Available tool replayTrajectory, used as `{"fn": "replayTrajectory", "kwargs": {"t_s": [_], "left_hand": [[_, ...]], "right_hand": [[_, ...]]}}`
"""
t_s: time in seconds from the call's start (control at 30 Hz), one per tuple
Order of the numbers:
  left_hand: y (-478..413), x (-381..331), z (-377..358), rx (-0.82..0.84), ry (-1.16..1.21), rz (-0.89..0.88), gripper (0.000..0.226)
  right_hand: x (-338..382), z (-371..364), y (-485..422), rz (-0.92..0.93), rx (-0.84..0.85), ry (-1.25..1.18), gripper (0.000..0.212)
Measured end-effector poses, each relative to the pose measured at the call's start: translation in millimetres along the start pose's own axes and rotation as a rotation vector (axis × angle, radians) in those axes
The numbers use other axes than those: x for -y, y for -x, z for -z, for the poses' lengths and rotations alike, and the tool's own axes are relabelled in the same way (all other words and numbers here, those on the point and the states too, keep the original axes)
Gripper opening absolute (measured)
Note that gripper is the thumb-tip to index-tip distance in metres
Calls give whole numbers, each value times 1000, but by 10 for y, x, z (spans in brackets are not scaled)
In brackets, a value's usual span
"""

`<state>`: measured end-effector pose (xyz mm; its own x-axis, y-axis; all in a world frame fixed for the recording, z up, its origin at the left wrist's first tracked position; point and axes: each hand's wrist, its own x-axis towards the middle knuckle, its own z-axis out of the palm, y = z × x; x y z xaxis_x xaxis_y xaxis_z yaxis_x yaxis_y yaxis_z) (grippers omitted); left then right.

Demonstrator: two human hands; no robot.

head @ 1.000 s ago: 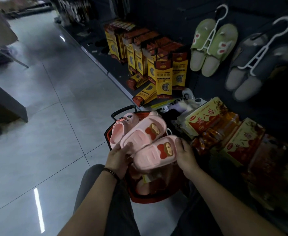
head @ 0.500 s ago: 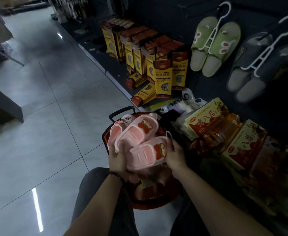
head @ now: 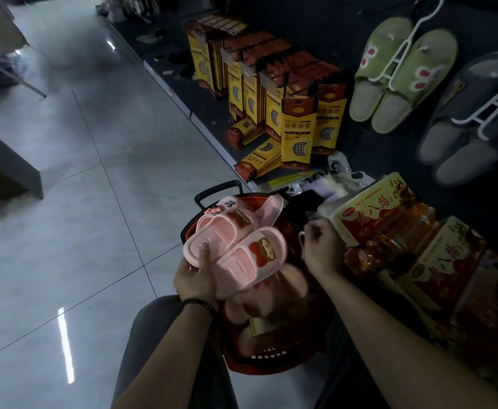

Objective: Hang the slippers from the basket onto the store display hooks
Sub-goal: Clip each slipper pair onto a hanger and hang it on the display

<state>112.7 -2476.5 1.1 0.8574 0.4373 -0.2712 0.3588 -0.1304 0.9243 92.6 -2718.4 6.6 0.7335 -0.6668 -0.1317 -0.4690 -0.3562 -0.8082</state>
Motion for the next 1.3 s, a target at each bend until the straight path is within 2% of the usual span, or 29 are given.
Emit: {"fn": "replayTrajectory", "kwargs": {"t_s": [0.07, 0.17, 0.2, 0.27, 0.37, 0.63, 0.7, 0.8, 0.87, 0.9, 1.0, 1.07, 1.17, 1.23, 1.3], "left_hand": [[-29, -11, 11, -1, 39, 33, 43], [-77, -11, 20, 19, 112, 91, 44], [-91, -10, 22, 27, 110, 101, 43], [-107, -4, 19, 42, 133, 120, 43], [-146, 54, -1, 62, 158, 161, 52], [-178, 111, -49, 81, 191, 202, 79], [-129, 57, -41, 71, 205, 221, 75], [-71, 10, -61, 65, 212, 232, 49], [-25, -9, -79, 87, 184, 219, 37], [2, -22, -84, 103, 182, 212, 40], [31, -7, -112, 147, 194, 198, 72], [41, 12, -129, 196, 209, 227, 80], [57, 59, -118, 362, 144, 254, 56], [85, 45, -103, 408, 89, 167, 42], [98, 41, -104, 424, 80, 99, 47]], "right_hand": [[-148, 28, -185, 5, 11, 144, 26], [-399, -41, -431, -77, 219, 295, 48], [-441, -65, -464, -93, 269, 287, 42], [-511, -111, -468, -81, 293, 243, 17], [-470, -149, -420, 6, 229, 182, 32], [76, 229, -43, 291, -125, -184, 19], [183, 380, 28, 335, -258, -343, 14], [280, 537, 110, 366, -379, -593, 13], [335, 572, 237, 267, -410, -759, 8], [354, 568, 298, 177, -413, -848, 7], [338, 512, 355, -74, -283, -1062, 6], [346, 458, 357, -160, -113, -1119, 4], [349, 327, 419, -198, 72, -1031, 5], [304, 221, 464, -143, 86, -849, 8], [268, 164, 467, -53, 48, -656, 9]]}}
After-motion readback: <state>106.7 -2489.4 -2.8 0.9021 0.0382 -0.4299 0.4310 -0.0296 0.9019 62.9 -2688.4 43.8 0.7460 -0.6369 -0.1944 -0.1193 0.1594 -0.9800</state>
